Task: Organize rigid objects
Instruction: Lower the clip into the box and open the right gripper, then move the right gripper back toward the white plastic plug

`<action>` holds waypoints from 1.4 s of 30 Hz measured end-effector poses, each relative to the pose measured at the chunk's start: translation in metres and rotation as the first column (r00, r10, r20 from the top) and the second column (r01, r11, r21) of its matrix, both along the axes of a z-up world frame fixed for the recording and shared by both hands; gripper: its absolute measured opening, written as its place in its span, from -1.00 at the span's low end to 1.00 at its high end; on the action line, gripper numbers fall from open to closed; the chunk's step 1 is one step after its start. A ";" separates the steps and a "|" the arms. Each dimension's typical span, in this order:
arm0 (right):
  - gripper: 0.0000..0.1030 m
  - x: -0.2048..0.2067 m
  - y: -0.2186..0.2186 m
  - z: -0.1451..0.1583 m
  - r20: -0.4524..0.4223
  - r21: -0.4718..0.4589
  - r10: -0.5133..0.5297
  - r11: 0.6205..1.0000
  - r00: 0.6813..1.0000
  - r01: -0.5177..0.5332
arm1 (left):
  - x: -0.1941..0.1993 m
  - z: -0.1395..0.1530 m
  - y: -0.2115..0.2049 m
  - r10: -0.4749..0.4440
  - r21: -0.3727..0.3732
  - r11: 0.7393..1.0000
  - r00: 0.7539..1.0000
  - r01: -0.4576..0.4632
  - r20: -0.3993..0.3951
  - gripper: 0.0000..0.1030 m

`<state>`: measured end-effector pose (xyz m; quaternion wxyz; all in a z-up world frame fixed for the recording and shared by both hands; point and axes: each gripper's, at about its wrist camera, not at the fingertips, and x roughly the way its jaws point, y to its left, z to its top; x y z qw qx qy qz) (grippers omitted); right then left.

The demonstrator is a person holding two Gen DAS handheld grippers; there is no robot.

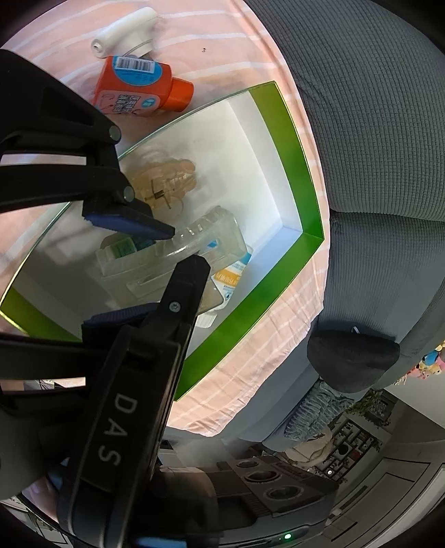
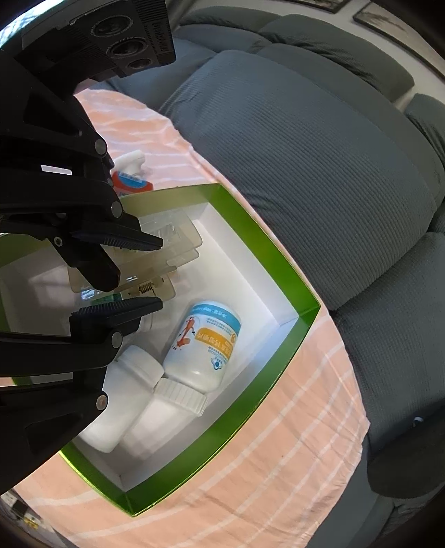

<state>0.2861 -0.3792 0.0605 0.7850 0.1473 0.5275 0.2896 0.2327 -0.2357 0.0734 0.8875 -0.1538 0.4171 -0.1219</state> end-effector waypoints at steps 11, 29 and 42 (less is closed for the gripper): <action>-0.39 0.021 0.015 -0.007 -0.012 0.014 0.013 1.000 1.000 -0.013 | 0.018 -0.003 0.016 0.016 0.003 1.000 1.000 -0.016 -0.015 -0.31; -0.38 0.032 0.028 -0.013 0.000 -0.029 0.012 1.000 1.000 -0.012 | 0.025 -0.009 0.033 0.054 -0.050 0.997 0.997 -0.057 -0.053 0.08; -0.13 -0.005 0.020 0.024 0.148 -0.028 -0.002 1.000 0.989 0.006 | -0.066 0.029 0.081 0.169 -0.089 0.982 0.985 -0.166 0.036 0.53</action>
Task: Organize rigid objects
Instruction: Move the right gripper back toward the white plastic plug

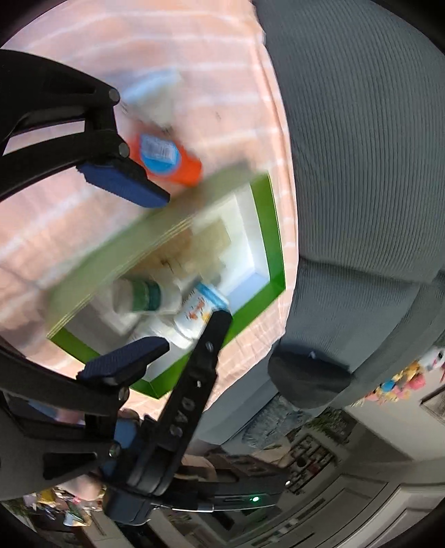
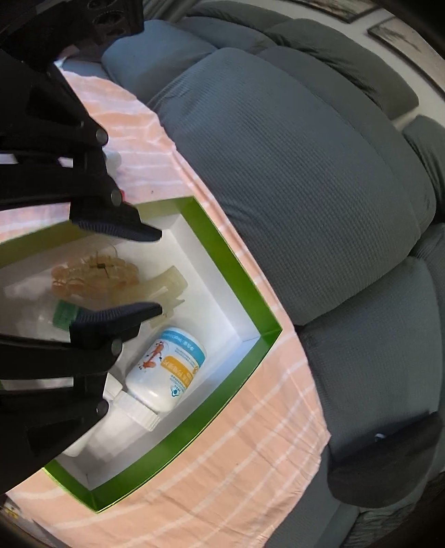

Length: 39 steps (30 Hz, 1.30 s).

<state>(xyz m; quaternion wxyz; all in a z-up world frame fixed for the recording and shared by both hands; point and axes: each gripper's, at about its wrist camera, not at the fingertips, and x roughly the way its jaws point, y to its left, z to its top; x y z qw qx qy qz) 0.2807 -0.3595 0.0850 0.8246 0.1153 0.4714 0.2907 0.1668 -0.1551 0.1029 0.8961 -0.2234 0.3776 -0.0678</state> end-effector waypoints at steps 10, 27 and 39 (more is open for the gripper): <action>0.34 -0.029 0.025 0.009 0.054 -0.003 0.064 0.998 0.996 -0.064 | -0.076 -0.018 0.065 0.193 -0.004 0.981 0.979 -0.194 -0.062 0.71; 0.56 -0.075 0.107 -0.002 0.046 -0.096 0.300 0.951 0.953 -0.295 | -0.115 -0.050 0.124 0.422 0.030 0.906 0.894 -0.422 -0.151 0.71; 0.36 -0.074 0.205 -0.032 -0.090 -0.217 0.449 0.862 0.889 -0.458 | -0.131 -0.049 0.138 0.476 0.001 0.876 0.864 -0.482 -0.165 0.71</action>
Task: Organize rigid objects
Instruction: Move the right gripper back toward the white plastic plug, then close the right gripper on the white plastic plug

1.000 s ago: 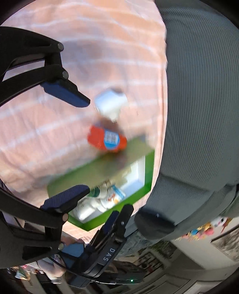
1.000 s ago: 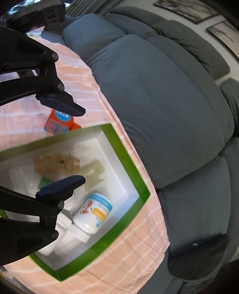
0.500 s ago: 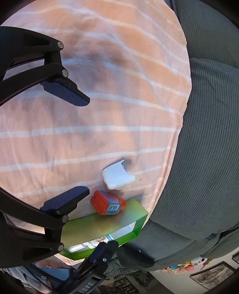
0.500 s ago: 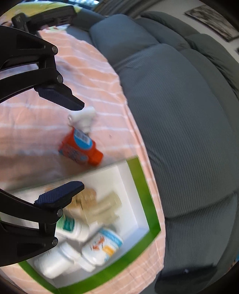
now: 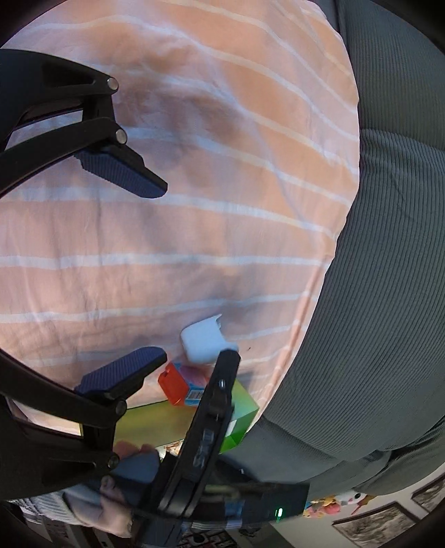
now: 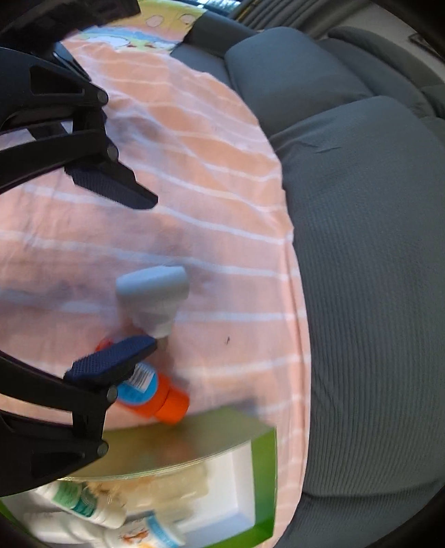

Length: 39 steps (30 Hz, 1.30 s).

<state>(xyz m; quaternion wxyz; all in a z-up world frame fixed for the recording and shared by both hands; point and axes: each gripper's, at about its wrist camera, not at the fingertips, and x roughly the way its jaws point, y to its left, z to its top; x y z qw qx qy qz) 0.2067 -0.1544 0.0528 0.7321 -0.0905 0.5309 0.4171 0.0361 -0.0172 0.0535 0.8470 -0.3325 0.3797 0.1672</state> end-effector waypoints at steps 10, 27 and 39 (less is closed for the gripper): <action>-0.28 0.001 0.028 -0.022 0.132 -0.154 0.022 0.988 0.991 -0.002 | -0.005 0.004 0.006 0.024 -0.008 1.000 1.000 -0.024 0.016 0.71; -0.55 -0.018 -0.009 -0.004 -0.067 0.029 0.087 0.996 0.994 -0.086 | -0.013 0.005 0.020 0.075 -0.050 0.996 0.997 -0.073 0.028 0.71; -0.62 -0.047 -0.016 0.001 -0.141 0.091 0.192 0.979 0.971 -0.180 | -0.007 -0.008 0.023 0.067 -0.087 0.994 0.998 -0.068 -0.016 0.71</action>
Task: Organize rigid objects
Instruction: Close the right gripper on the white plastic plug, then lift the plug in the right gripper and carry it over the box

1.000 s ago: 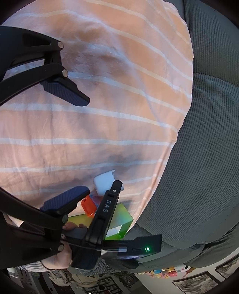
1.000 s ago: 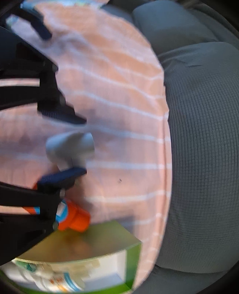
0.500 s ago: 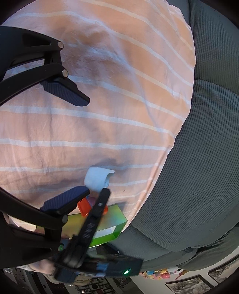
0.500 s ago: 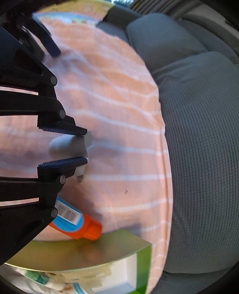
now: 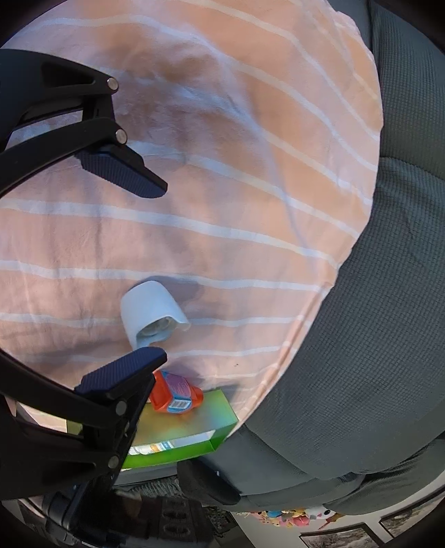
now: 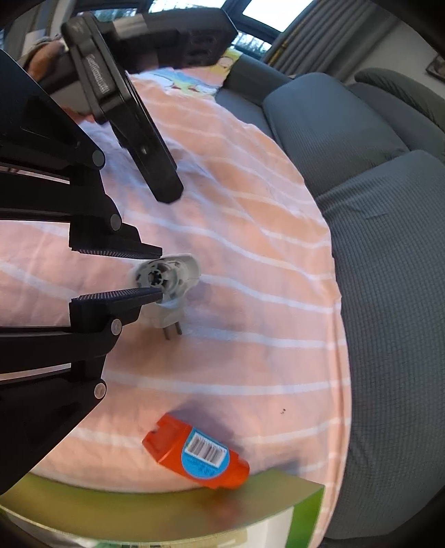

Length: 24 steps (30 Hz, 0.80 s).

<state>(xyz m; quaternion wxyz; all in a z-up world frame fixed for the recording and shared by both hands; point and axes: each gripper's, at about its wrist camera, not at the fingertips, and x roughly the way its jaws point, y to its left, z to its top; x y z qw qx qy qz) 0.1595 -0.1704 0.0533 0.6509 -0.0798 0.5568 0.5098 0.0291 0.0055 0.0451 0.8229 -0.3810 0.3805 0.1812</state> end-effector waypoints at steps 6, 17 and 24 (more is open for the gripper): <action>-0.62 0.014 -0.004 -0.004 0.004 -0.011 -0.071 0.997 0.997 0.071 | 0.012 -0.019 -0.004 -0.032 -0.037 0.999 0.998 0.031 -0.046 0.71; -0.26 0.035 0.010 -0.029 -0.111 -0.083 -0.160 0.985 0.981 0.152 | 0.030 -0.043 -0.011 -0.064 -0.074 0.996 0.994 0.057 -0.086 0.71; 0.03 0.030 0.024 -0.039 -0.126 -0.098 -0.110 0.990 0.986 0.097 | 0.032 -0.048 -0.015 -0.058 -0.048 0.997 0.996 0.055 -0.072 0.69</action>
